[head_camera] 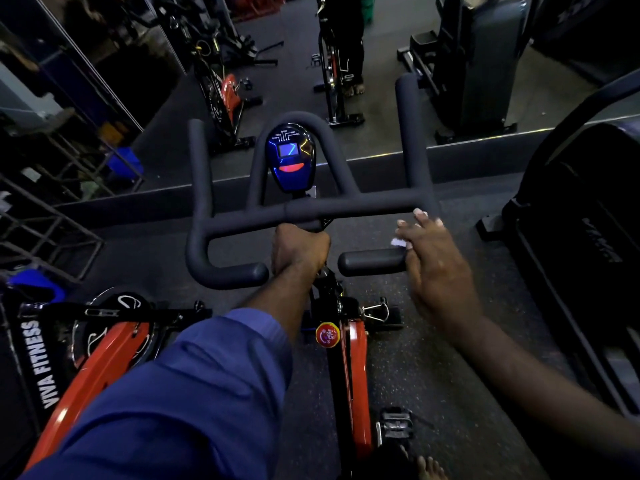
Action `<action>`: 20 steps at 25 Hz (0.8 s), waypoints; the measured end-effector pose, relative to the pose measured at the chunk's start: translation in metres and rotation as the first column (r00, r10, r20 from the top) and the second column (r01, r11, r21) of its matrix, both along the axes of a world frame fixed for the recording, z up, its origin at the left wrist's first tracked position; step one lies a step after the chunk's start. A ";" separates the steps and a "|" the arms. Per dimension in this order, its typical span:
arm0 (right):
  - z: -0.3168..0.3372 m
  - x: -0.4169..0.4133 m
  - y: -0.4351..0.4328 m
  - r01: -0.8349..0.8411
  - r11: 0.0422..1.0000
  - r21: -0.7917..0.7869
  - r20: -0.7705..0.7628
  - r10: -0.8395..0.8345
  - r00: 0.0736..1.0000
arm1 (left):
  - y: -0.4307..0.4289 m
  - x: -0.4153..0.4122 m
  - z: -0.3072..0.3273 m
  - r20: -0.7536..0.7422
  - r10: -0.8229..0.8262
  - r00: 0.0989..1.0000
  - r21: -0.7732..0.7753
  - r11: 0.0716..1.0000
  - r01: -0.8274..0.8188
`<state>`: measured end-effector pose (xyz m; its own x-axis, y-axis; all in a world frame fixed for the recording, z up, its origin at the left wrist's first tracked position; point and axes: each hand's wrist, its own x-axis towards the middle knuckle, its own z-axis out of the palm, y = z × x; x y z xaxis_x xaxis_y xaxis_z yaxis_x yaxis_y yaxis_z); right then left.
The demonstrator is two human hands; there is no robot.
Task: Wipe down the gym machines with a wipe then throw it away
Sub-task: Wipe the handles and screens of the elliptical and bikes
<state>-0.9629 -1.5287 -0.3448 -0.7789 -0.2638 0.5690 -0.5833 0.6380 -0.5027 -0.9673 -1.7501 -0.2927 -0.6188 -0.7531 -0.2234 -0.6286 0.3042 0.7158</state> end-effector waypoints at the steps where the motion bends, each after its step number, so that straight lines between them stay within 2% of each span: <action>1: -0.002 0.012 -0.010 -0.013 1.000 -0.023 0.019 0.013 1.000 | -0.001 0.000 -0.001 0.002 -0.003 1.000 -0.001 1.000 0.003; 4: -0.002 0.009 0.006 -0.218 0.966 0.136 -0.075 0.230 0.970 | -0.001 0.000 -0.003 -0.007 -0.022 1.000 0.001 1.000 0.022; 6: 0.004 -0.017 0.031 -0.183 0.973 0.138 -0.075 0.195 0.978 | -0.001 0.001 -0.004 -0.015 -0.017 1.000 -0.012 1.000 0.017; 8: 0.008 -0.019 0.034 -0.064 0.997 0.038 0.001 0.064 0.998 | -0.001 0.000 -0.005 -0.009 -0.011 1.000 -0.019 1.000 0.011; 10: 0.007 0.008 0.021 -0.011 1.000 -0.024 0.107 0.013 0.994 | 0.000 -0.003 -0.003 -0.004 -0.005 1.000 0.006 1.000 0.005; 13: 0.008 0.034 0.026 -0.164 0.986 0.043 0.092 0.159 0.983 | 0.005 0.002 -0.001 0.092 0.053 0.994 -0.083 0.995 -0.045; 15: 0.021 0.016 0.041 -0.226 0.973 0.052 0.072 0.222 0.972 | 0.017 0.012 0.002 -0.012 0.087 0.996 -0.210 0.974 -0.087; 17: 0.029 -0.014 0.049 -0.116 0.993 -0.022 0.080 0.118 0.990 | 0.032 0.014 0.007 -0.177 -0.085 0.981 -0.248 0.968 0.039; 19: 0.031 -0.029 0.045 -0.006 0.997 -0.074 0.077 0.012 0.997 | 0.047 0.004 0.014 -0.141 -0.373 0.917 -0.195 0.919 0.343; 20: 0.028 -0.025 0.039 0.036 0.995 -0.090 0.089 -0.027 0.996 | 0.053 -0.005 0.016 -0.113 -0.466 0.877 -0.134 0.882 0.451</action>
